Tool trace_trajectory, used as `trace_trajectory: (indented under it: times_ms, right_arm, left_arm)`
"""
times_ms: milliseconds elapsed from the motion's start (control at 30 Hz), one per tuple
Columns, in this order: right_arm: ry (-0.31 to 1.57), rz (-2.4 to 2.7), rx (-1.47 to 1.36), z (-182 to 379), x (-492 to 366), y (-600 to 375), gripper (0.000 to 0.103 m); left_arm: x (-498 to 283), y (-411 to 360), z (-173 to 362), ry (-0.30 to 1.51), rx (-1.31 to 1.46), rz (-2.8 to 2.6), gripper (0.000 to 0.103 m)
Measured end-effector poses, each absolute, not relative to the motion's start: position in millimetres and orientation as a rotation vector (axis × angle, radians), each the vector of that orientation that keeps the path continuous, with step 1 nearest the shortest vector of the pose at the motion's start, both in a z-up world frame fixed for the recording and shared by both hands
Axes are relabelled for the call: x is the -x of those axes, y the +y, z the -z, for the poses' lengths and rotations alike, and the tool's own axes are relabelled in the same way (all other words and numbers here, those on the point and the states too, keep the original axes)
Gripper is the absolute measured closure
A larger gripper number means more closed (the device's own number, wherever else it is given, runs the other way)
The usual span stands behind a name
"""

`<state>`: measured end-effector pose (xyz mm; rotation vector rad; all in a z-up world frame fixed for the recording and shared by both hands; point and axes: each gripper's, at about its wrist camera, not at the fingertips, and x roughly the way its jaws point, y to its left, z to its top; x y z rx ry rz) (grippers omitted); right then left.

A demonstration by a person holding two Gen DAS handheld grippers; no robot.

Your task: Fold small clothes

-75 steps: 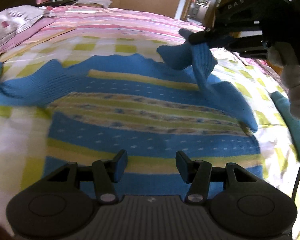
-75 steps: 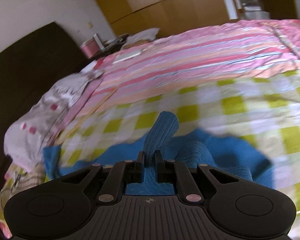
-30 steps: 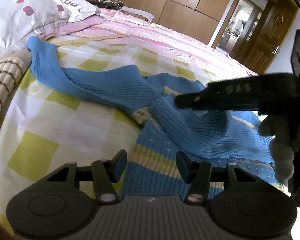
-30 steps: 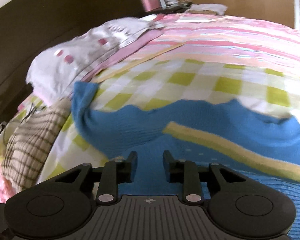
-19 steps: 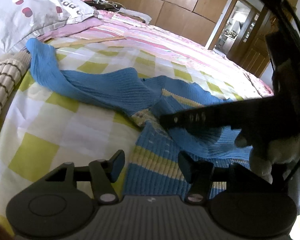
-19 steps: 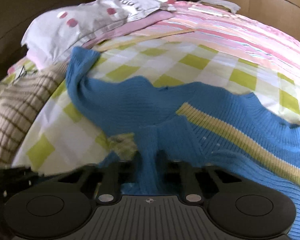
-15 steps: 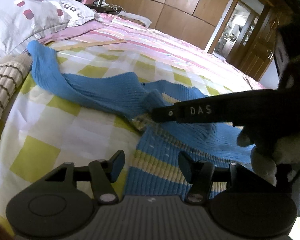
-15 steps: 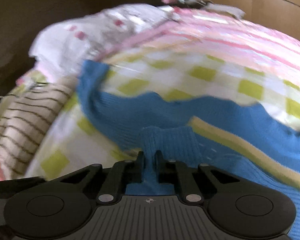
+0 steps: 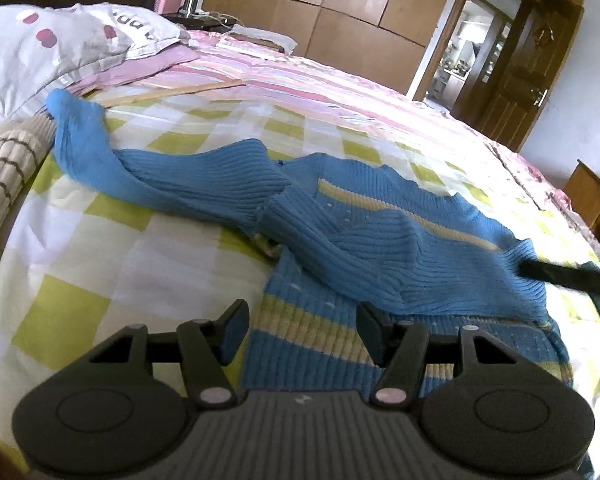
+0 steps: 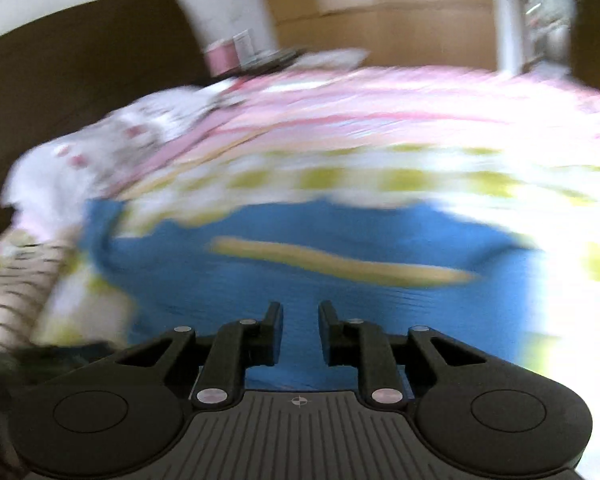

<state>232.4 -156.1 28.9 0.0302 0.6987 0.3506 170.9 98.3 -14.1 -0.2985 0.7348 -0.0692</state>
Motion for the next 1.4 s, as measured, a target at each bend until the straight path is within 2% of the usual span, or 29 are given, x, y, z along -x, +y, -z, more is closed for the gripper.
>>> trace_trajectory:
  times_ms: [167,233,300,500,567,833,1233,1400]
  right_arm:
    - [0.659,-0.221,0.124,-6.2,-187.9,-191.7,0.079]
    - [0.633,-0.183,0.246,6.3,-181.6,-184.4,0.070]
    - [0.590,-0.158,0.331,17.7,-179.8,-176.5,0.066]
    - [0.528,-0.069,0.425,34.4,-191.8,-168.0,0.067]
    - [0.519,-0.031,0.422,35.9,-193.4,-172.0,0.071]
    - [0.614,0.122,0.092,25.4,-197.3,-233.5,0.070]
    - [0.606,0.029,0.166,-3.5,-173.7,-218.1,0.066]
    - [0.588,-0.114,0.173,-15.1,-180.8,-178.9,0.066]
  left_arm:
    - [-174.7,88.4,9.8,0.704,0.282,0.050,0.039]
    - [-176.8,83.5,7.1,0.699,0.278,0.047,0.039]
    - [-178.6,78.6,5.4,0.699,0.267,0.046,0.039]
    - [-187.4,62.5,5.9,0.706,0.216,0.061,0.039]
    - [-193.0,56.9,6.6,0.701,0.197,0.066,0.039]
    - [-212.2,57.3,19.2,0.719,0.188,-0.003,0.039]
    - [-211.9,67.3,14.1,0.699,0.186,-0.072,0.038]
    - [-208.9,90.9,15.4,0.715,0.226,-0.158,0.038]
